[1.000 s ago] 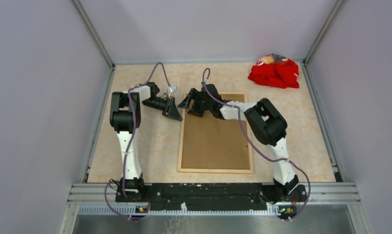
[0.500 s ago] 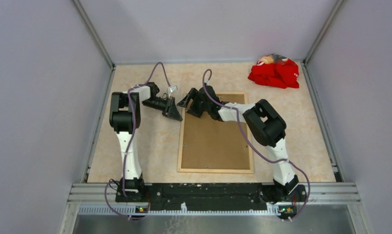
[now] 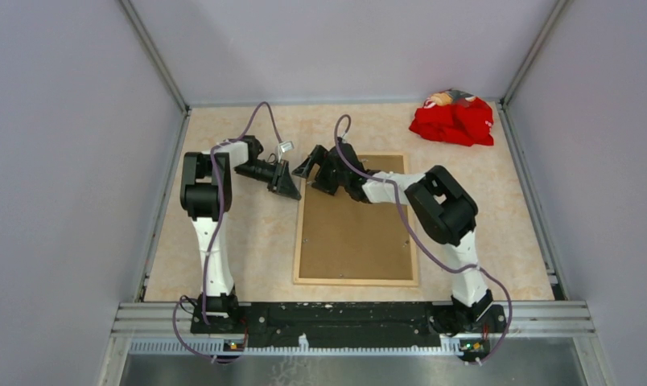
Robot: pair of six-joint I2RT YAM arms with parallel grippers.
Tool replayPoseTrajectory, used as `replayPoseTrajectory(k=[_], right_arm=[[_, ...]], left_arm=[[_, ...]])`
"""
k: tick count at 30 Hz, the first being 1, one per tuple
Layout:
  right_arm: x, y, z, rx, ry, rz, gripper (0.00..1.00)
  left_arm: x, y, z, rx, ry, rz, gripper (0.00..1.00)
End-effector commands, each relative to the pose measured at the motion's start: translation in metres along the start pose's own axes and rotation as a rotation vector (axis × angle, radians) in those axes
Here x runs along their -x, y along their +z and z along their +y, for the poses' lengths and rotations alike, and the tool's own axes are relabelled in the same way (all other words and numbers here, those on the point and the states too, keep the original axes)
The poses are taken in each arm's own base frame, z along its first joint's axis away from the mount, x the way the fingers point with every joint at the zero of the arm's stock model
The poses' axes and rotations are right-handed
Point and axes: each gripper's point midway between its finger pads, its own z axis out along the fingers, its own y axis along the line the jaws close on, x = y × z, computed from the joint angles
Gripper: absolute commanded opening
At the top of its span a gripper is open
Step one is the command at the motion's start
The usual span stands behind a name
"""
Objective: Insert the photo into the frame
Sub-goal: Install the photo frame at the center of the board.
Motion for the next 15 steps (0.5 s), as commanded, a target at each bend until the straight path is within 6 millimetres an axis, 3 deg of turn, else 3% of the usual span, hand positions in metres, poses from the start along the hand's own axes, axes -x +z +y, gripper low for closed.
replayPoseTrajectory(k=[1,3,6,11,15], right_arm=[[0.038,-0.054,0.046,0.027,-0.148,-0.106,0.95],[0.059,-0.078,0.038,-0.017,-0.188,-0.148,0.99],[0.088,-0.117,0.004,-0.1,-0.177,-0.207,0.99],[0.14,-0.185,-0.084,-0.323,-0.135,-0.339,0.99],[0.155,-0.211,-0.143,-0.448,-0.101,-0.348,0.99]], left_arm=[[-0.02,-0.009,0.006,0.099,0.076,0.1,0.26],[-0.021,-0.014,0.004,0.126,0.108,0.115,0.29],[-0.028,-0.021,0.002,0.167,0.148,0.141,0.34],[-0.057,-0.02,0.001,0.238,0.203,0.221,0.36],[-0.087,-0.009,-0.003,0.267,0.237,0.295,0.35]])
